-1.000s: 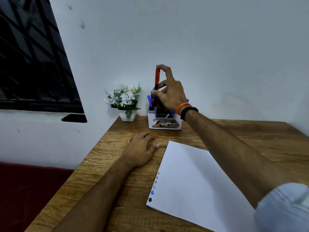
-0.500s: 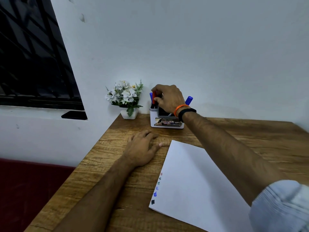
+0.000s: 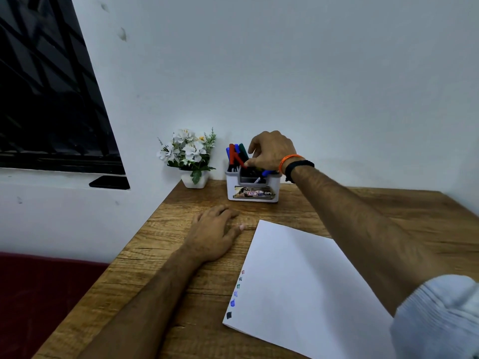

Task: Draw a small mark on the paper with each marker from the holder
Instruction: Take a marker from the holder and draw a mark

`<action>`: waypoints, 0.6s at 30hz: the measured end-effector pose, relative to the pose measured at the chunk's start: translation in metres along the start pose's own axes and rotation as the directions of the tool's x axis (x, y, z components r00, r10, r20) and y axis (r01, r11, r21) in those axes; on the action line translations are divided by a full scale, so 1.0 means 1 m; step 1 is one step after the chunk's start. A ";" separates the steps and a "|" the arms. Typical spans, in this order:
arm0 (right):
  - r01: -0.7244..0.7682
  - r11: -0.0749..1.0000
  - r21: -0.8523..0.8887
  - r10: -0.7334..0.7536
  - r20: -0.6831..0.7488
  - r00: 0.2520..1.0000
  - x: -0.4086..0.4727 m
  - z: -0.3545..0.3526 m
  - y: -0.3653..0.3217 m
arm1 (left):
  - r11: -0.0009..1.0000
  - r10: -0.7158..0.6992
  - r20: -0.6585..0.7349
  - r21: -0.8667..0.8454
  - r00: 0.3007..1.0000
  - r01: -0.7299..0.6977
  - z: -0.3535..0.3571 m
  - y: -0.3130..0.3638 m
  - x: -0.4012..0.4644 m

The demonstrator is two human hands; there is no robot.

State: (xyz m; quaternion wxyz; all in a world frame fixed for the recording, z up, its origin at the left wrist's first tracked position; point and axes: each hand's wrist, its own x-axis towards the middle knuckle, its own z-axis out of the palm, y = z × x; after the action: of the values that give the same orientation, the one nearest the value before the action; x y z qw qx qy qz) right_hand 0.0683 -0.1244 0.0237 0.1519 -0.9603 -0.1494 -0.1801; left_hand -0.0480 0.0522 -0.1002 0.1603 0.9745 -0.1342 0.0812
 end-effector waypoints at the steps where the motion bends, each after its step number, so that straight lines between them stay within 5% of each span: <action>1: -0.003 1.000 -0.003 0.003 -0.002 1.000 0.001 0.002 0.000 | 1.000 -0.001 0.002 0.002 1.000 0.001 0.000 0.000 0.000; 13: -0.011 0.994 -0.111 0.006 -0.048 0.999 0.005 0.011 -0.011 | 1.000 -0.006 0.011 0.011 1.000 0.006 0.000 0.000 0.001; 18: 0.031 0.981 0.189 0.020 -0.263 0.965 0.002 -0.004 -0.012 | 1.000 -0.011 0.021 0.012 1.000 0.011 0.000 0.000 0.002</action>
State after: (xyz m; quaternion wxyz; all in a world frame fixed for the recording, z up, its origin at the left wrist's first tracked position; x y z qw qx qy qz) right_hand 0.0644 -0.1141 0.0307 0.2617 -0.9082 -0.1471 -0.2915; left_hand -0.0461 0.0519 -0.0996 0.1534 0.9770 -0.1301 0.0710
